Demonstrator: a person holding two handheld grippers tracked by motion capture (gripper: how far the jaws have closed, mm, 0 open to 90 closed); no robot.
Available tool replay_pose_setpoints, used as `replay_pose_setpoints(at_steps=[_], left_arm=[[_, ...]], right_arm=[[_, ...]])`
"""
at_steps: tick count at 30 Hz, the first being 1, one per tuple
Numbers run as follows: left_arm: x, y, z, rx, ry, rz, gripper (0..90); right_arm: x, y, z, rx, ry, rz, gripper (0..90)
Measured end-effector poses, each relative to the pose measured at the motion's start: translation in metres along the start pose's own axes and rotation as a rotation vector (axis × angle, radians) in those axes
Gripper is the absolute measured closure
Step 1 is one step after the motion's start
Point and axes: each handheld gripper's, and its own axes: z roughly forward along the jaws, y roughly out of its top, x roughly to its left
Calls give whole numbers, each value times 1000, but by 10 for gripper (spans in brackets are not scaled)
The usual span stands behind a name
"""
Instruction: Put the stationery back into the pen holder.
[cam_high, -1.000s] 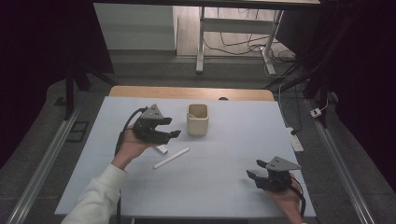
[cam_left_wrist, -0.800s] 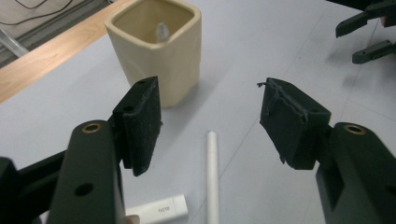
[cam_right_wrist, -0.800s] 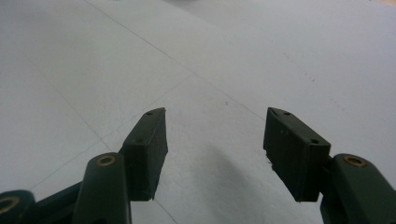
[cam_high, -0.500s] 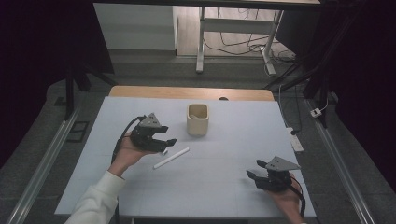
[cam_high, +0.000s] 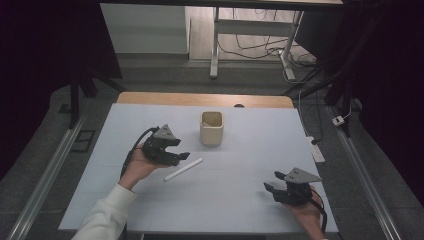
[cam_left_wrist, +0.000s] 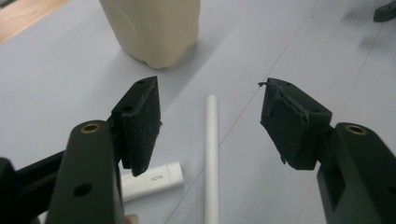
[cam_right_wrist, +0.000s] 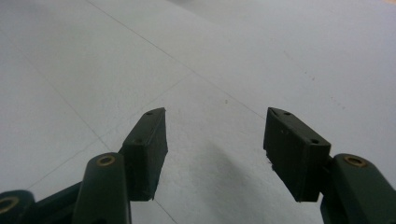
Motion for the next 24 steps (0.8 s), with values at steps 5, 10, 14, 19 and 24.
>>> replay_pose_setpoints(at_steps=[5,10,14,19,24], left_arm=[[1,-1,8,31,0,-3,367],[1,0,17,68,1,3,360],[0,1,26,102,-4,18,356],[0,2,38,136,-16,23,356],[0,3,50,176,-24,23,351]], right_arm=[[0,0,1,0,2,-3,391],[0,0,1,1,1,-2,390],[0,0,1,4,3,-5,390],[0,0,1,7,1,-8,390],[1,0,1,12,-1,-12,390]])
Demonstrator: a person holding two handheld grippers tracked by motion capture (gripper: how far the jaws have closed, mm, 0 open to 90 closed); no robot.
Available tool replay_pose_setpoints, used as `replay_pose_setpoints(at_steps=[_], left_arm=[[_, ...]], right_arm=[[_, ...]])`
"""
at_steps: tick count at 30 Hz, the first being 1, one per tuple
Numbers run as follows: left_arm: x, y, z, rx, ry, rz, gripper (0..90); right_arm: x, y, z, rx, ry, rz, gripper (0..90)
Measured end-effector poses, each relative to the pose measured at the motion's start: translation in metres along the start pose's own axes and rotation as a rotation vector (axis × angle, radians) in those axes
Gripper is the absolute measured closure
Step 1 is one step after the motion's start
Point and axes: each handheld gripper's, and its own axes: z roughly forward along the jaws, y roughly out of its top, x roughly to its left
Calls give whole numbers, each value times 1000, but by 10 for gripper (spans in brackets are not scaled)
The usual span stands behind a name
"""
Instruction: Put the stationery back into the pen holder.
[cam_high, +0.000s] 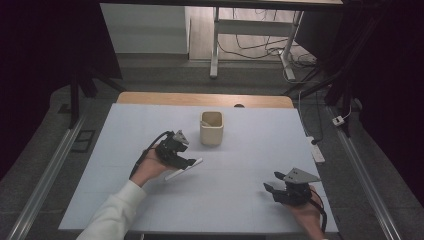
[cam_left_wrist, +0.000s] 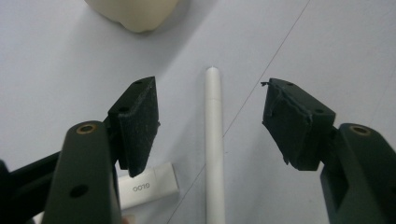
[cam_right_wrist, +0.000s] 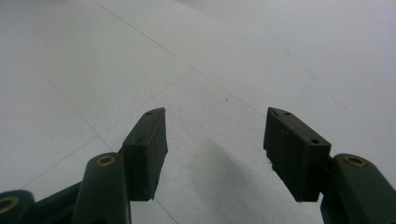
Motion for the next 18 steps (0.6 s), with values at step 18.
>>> replay_pose_setpoints(at_steps=[18], left_arm=[[0,8,29,99,-18,24,350]], right_arm=[[-1,0,0,-1,-1,-1,389]])
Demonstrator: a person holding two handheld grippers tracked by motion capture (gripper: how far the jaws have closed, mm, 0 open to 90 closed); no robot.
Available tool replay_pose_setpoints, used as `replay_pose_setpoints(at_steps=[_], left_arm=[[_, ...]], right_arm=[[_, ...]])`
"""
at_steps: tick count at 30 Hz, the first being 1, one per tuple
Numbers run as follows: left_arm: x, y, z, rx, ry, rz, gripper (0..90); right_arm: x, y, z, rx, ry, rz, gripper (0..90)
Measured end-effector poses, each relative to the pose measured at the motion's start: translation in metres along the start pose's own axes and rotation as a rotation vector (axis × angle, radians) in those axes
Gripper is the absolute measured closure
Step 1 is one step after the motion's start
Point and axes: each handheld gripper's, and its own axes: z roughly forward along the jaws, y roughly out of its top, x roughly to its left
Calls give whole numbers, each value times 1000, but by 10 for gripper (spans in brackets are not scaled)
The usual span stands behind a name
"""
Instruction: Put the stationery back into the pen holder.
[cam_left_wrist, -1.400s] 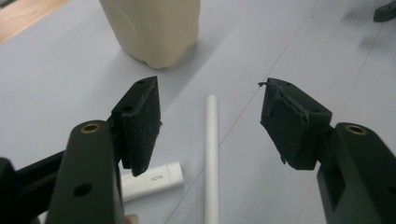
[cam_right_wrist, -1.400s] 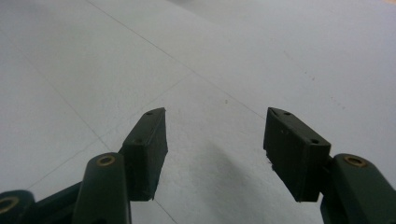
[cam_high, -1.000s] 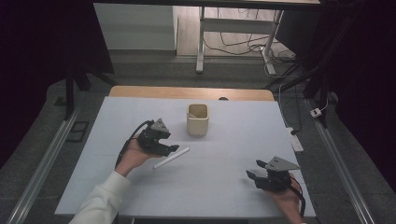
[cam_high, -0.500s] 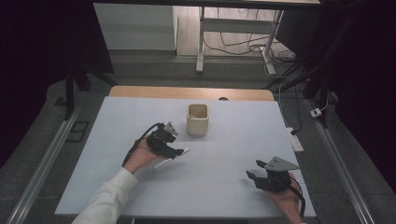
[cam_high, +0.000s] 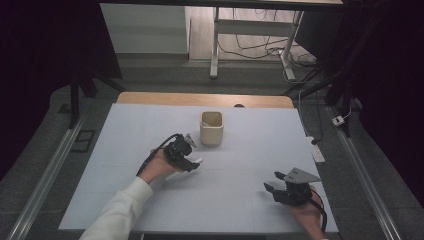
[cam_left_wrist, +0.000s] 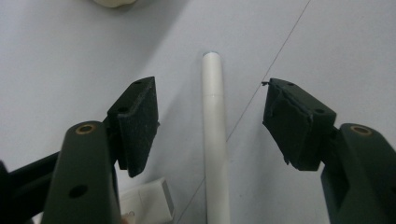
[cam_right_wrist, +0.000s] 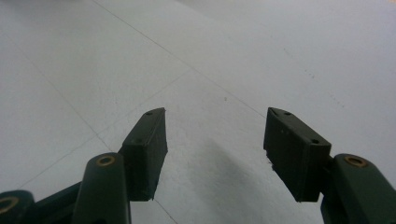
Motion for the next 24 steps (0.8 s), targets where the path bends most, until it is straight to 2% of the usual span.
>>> replay_pose_setpoints(at_steps=[14,24], left_arm=[[1,6,10,56,2,27,381],[2,7,16,86,-18,46,552]], right_arm=[[0,-1,1,12,-1,-4,389],[0,-1,2,13,1,-8,387]])
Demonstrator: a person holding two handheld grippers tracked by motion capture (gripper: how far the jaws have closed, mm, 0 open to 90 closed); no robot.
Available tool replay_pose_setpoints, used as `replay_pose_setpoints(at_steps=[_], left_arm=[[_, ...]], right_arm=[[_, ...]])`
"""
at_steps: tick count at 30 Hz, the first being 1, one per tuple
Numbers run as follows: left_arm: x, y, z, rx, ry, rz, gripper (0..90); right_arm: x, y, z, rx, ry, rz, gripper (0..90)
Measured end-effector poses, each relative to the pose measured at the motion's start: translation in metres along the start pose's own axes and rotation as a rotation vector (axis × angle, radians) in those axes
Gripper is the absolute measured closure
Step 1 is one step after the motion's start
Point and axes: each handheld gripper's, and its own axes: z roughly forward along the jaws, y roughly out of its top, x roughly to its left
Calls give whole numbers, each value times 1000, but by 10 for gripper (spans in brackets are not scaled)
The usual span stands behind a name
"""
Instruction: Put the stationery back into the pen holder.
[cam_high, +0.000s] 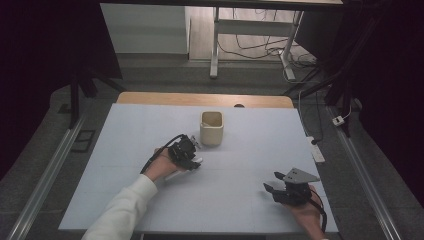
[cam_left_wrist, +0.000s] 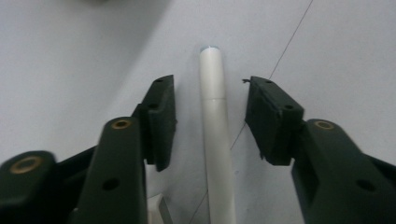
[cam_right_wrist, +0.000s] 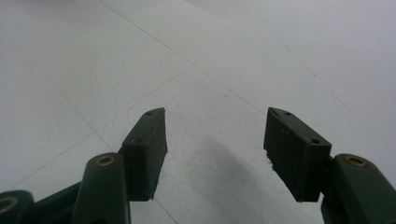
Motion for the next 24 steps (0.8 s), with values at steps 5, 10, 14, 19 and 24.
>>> replay_pose_setpoints(at_steps=[5,10,14,19,24], left_arm=[[0,1,1,4,-10,5,631],[-2,2,1,14,-16,12,719],[-3,4,1,21,-12,-7,770],[-3,4,1,25,-13,-30,775],[-2,4,1,20,-22,-46,776]], right_arm=[[0,0,0,0,-5,-1,386],[0,0,0,-1,0,-1,386],[0,0,1,-2,1,-4,386],[1,0,1,-1,1,-5,386],[0,0,1,0,-1,-3,386]])
